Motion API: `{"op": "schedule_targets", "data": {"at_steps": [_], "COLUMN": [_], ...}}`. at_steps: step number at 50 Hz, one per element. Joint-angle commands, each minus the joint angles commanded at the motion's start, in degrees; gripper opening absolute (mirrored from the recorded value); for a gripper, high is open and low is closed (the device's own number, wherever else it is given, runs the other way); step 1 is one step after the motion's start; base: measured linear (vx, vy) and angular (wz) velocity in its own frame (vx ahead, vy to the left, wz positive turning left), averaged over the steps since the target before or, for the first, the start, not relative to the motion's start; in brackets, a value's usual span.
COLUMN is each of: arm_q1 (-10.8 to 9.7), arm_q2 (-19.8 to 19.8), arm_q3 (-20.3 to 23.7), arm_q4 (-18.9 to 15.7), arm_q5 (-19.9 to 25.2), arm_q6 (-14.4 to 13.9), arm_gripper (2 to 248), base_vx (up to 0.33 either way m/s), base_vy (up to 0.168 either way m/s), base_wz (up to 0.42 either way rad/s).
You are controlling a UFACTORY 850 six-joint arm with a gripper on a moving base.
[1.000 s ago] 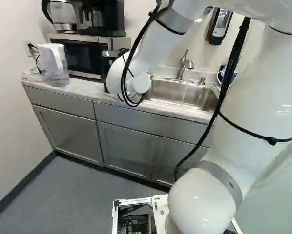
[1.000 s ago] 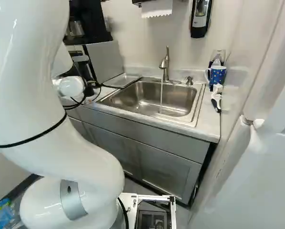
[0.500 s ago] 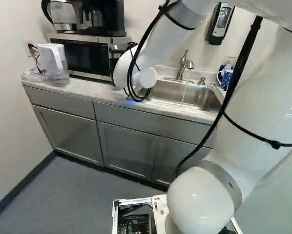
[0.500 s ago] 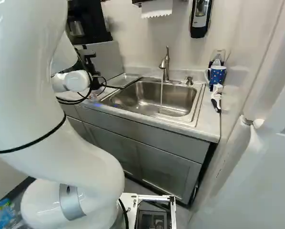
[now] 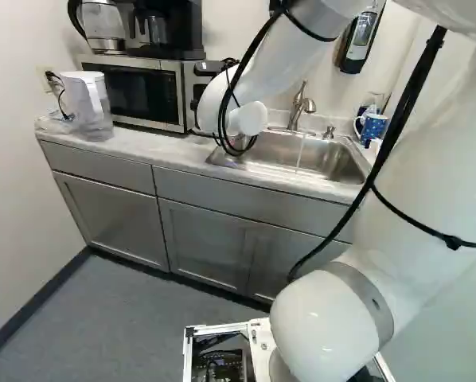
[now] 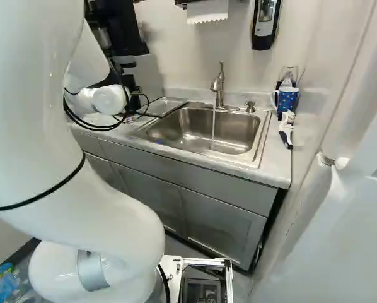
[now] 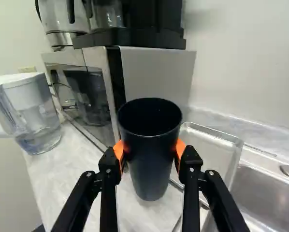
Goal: Rinse the cup and place it in the tray
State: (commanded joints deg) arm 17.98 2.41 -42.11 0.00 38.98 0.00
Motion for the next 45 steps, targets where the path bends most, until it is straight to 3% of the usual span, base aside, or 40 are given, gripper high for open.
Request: {"op": "schedule_targets", "data": {"at_steps": [45], "arm_q1": [-7.97], "arm_q2": [1.72], "arm_q3": [0.69], "arm_q4": [0.0], "arm_q5": [0.0], "arm_q6": [0.0], "arm_gripper": [121], "base_vx": [0.0], "base_vy": [0.0], "base_wz": [0.0]}}
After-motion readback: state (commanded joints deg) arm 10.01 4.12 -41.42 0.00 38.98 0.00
